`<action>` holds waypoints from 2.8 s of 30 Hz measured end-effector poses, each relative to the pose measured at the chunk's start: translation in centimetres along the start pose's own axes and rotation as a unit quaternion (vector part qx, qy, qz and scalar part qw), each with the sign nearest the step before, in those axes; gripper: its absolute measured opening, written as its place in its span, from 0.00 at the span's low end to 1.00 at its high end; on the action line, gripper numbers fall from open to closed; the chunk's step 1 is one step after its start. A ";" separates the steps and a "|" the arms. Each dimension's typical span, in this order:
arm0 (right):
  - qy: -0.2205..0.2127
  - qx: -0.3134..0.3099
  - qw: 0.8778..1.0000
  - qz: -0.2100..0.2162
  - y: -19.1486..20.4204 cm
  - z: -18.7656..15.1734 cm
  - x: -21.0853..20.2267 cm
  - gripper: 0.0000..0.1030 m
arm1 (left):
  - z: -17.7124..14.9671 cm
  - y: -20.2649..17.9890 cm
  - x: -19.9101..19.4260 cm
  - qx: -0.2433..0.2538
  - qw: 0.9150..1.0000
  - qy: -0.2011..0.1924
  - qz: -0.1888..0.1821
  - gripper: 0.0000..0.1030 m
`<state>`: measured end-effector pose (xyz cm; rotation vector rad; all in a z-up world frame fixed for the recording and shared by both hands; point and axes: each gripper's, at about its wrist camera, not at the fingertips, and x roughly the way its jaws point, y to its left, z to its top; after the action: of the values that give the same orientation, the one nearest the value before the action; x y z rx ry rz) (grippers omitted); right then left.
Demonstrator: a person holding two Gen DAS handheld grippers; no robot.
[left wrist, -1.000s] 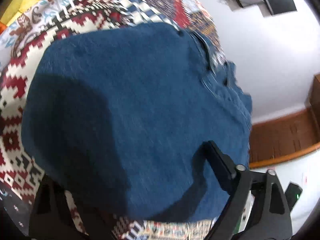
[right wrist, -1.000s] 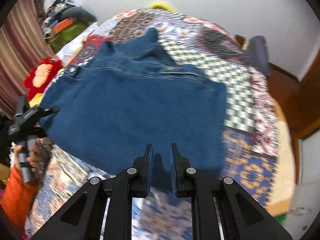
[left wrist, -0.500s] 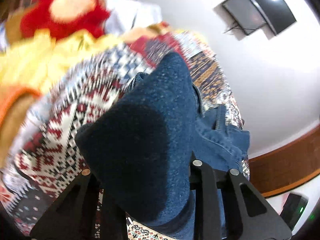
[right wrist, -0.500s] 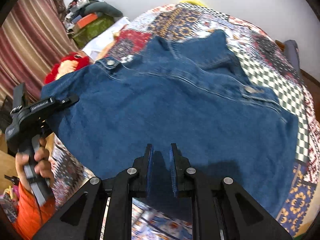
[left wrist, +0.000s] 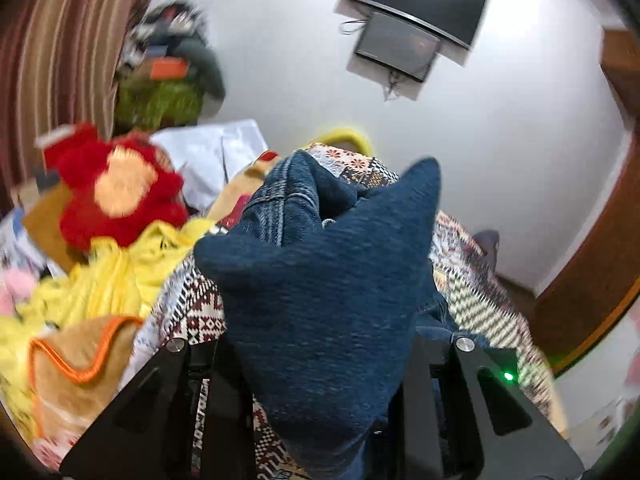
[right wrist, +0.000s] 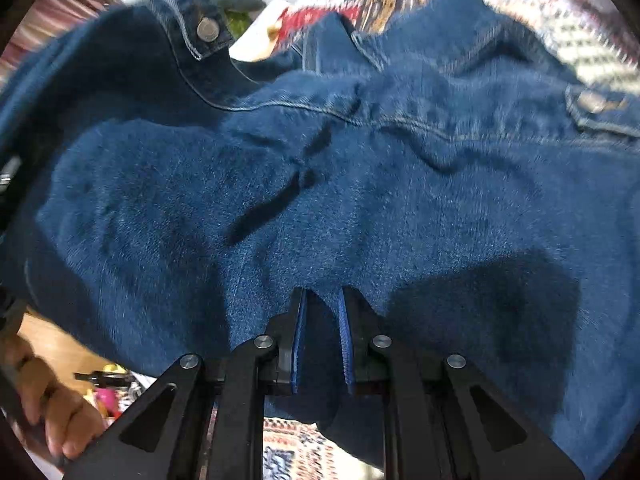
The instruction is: Fold large clothes
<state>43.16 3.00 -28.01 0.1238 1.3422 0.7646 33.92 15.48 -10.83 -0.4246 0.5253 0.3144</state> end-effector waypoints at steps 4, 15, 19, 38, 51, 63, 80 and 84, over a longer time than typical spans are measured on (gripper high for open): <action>0.026 0.000 1.000 0.004 -0.1 0.3 0.1 0.11 | -0.4 -2.9 0.6 0.053 0.999 -0.011 0.007 0.24; -0.050 0.048 0.996 -0.056 -8.8 -4.5 -13.6 0.11 | -3.0 -17.2 0.2 0.218 0.974 -0.031 -0.049 0.24; -0.088 0.075 0.986 -0.122 -12.6 -7.8 -19.5 0.11 | -7.7 -22.2 0.7 0.311 0.948 -0.014 -0.063 0.24; -0.113 0.105 0.975 -0.159 -15.6 -15.7 -26.2 0.11 | -19.1 -22.4 -1.3 0.466 0.864 0.143 -0.127 0.84; -0.132 -0.016 0.981 -0.142 -6.9 -10.0 -24.3 0.11 | -8.2 -12.0 -2.9 0.323 0.934 0.127 -0.080 0.90; -0.077 -0.113 0.949 -0.282 -4.0 -6.1 -14.4 0.11 | -9.5 -4.5 3.8 0.233 0.944 0.226 -0.058 0.97; -0.090 0.040 0.966 -0.241 -15.6 -10.0 -19.4 0.90 | -11.1 -2.5 2.0 0.278 0.931 0.231 -0.038 0.98; -0.133 0.037 0.972 -0.189 -14.0 -7.6 -22.0 0.90 | -8.5 -2.6 0.9 0.281 0.939 0.196 -0.030 0.98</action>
<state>41.62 -22.49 -18.78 0.0253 1.0950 0.3618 32.18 9.40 -17.18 0.0610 0.9572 0.0066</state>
